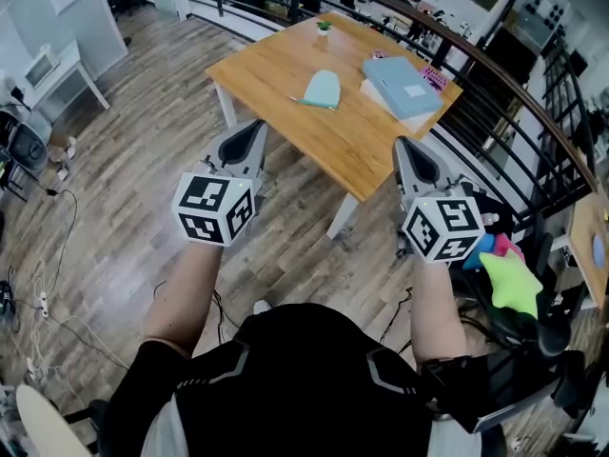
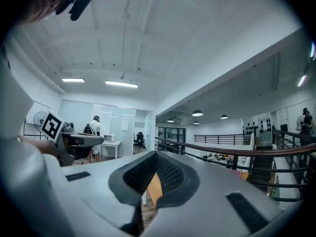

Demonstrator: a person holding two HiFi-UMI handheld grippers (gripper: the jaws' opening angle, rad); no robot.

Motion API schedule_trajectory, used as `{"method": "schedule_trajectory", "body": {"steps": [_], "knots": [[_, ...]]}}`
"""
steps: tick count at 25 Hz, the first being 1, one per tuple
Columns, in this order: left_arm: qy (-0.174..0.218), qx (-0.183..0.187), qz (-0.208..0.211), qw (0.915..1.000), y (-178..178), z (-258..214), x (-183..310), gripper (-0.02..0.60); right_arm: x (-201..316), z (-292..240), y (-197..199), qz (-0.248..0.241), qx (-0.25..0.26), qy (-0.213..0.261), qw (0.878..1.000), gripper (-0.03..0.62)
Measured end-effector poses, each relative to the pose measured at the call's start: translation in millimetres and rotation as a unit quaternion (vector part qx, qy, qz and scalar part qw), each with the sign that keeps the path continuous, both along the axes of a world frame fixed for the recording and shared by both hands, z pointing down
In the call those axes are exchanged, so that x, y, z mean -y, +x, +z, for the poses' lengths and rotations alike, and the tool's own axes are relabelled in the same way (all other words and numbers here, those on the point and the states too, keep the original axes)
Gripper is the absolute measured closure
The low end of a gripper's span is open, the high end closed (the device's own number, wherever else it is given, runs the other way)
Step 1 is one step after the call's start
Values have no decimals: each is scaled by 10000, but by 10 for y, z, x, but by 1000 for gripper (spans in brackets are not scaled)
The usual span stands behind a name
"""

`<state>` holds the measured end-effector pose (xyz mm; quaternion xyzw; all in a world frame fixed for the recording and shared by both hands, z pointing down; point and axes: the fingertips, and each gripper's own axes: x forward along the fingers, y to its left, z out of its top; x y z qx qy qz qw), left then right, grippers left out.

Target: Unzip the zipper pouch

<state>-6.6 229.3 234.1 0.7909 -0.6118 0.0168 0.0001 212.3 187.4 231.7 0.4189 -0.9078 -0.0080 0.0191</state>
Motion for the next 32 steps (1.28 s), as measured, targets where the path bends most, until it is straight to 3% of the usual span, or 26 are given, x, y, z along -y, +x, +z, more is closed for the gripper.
{"method": "schedule_trajectory", "body": {"steps": [8, 10, 16, 23, 32], "knots": [[-2, 16, 45, 10000, -2, 50, -25, 545, -36, 21, -77, -185, 37, 50, 9998, 552], [18, 92, 86, 9999, -7, 54, -31, 472, -59, -1, -119, -293, 90, 102, 9995, 498], [-63, 232, 279, 9993, -66, 136, -7, 363, -12, 47, -180, -153, -25, 35, 9999, 406], [14, 286, 307, 9991, -292, 176, 14, 326, 12, 108, -338, 31, 5, -62, 10000, 333], [14, 236, 571, 9981, -690, 298, 34, 325, 32, 206, -700, 218, -142, -80, 9996, 333]]}}
